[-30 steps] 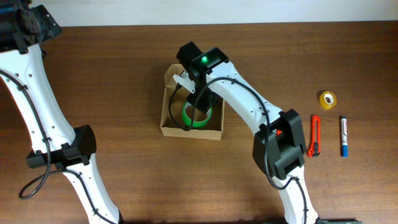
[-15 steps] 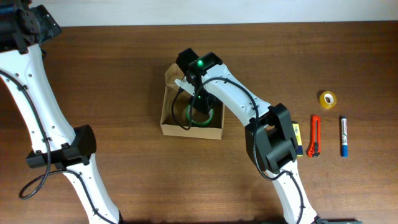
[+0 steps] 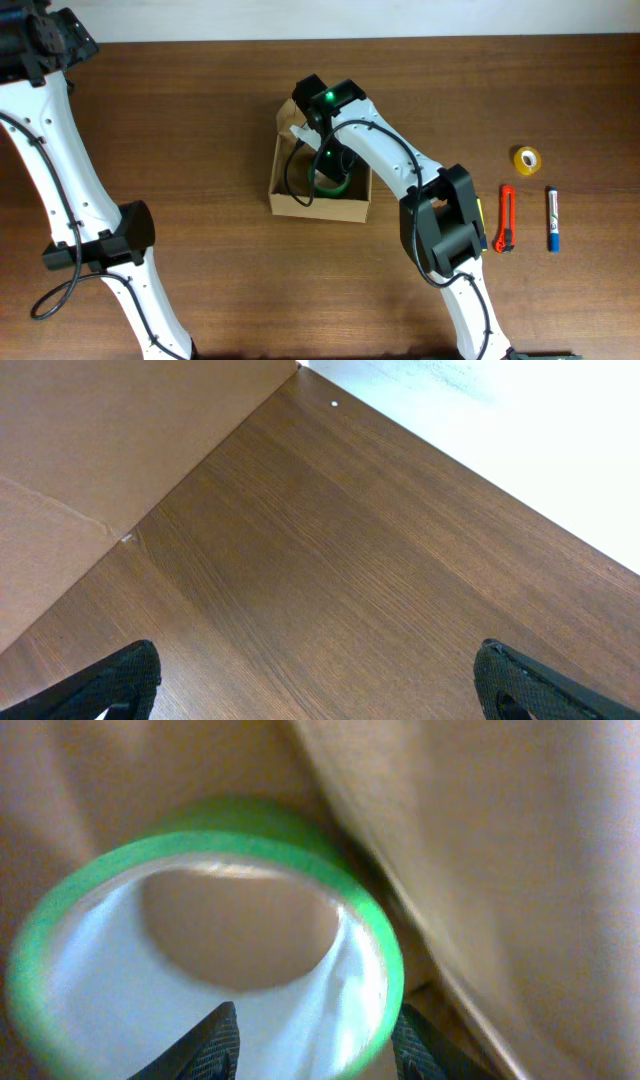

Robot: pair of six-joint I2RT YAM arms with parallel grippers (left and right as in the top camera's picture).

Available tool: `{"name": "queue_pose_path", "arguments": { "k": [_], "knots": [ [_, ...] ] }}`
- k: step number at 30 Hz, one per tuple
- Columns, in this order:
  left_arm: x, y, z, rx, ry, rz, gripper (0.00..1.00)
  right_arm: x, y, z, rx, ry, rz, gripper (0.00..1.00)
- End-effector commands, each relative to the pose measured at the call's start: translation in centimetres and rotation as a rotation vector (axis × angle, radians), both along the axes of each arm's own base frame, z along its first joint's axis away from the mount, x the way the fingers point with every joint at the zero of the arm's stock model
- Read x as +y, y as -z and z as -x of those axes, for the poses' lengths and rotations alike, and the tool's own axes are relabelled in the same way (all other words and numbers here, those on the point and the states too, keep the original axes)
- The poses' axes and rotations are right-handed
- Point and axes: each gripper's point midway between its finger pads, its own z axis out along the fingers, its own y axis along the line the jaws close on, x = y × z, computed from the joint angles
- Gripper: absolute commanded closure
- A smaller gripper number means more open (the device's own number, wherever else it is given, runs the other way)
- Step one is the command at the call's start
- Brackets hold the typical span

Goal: Pack container
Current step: 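Lower the green tape into the box and open the right gripper, then move the right gripper to the clear yellow tape roll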

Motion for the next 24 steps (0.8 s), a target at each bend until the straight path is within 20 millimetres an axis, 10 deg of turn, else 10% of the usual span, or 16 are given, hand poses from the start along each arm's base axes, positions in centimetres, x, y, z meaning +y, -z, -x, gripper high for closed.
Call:
{"name": "queue_pose_path", "arguments": {
  "k": [1,7,13,19,24],
  "knots": [
    [0.3,-1.4,0.8,-0.021,-0.003,-0.025,0.00,0.4,-5.6,-0.7,-0.117,0.002,-0.054,0.50],
    [0.3,-1.4,0.8,-0.021,-0.003,-0.025,0.00,-0.2,-12.8,-1.4,-0.273,0.075,-0.102,0.51],
    [0.3,-1.4,0.8,-0.021,-0.003,-0.025,0.00,-5.8,-18.2,-1.7,-0.387,0.272,-0.074,0.49],
    [0.3,-1.4,0.8,-0.021,-0.003,-0.025,0.00,-15.3,-20.3,-2.0,-0.434,0.553,-0.121,0.39],
    [0.3,-1.4,0.8,-0.021,-0.003,-0.025,0.00,-26.2,-18.2,-0.1,-0.440,0.782,-0.081,0.21]
  ]
}}
